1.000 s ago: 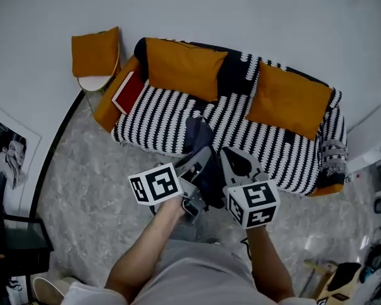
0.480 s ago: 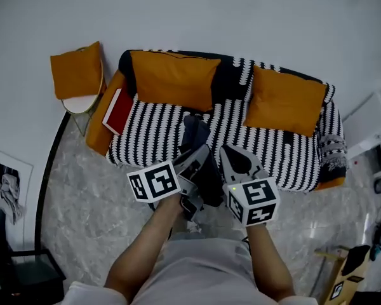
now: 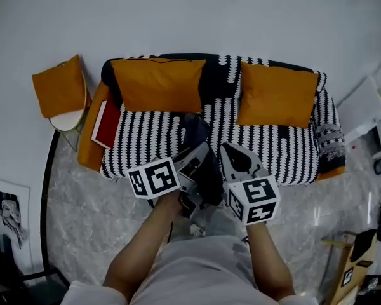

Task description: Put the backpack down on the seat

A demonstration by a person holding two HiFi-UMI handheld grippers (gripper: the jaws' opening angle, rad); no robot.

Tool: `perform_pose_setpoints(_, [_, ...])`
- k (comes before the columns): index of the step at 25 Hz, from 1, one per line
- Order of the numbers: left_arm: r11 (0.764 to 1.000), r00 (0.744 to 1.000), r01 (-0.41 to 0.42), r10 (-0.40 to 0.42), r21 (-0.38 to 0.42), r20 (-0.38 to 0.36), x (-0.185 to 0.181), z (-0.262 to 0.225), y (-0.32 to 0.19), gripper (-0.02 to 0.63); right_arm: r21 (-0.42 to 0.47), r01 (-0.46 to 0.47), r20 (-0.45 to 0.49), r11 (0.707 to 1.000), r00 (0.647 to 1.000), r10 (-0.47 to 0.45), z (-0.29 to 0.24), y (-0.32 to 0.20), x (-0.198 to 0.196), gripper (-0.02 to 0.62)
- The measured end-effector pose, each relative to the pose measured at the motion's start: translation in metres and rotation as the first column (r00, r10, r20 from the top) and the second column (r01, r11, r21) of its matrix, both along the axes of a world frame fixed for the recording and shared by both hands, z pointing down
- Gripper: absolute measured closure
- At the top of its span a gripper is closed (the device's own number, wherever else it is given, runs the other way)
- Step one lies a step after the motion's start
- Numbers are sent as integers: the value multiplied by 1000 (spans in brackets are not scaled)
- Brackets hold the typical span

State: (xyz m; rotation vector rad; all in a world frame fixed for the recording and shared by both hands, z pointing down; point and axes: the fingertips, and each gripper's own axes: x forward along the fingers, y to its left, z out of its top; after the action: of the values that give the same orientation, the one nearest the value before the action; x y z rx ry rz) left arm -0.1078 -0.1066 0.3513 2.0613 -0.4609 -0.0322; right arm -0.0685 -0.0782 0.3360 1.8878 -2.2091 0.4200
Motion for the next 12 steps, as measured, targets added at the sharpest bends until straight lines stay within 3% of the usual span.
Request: perform_pose_setpoints(12, [989,987,-145,145,-6,69,92,34,-66,584,-36,-41,66,999,997,43,33,-84,81,594])
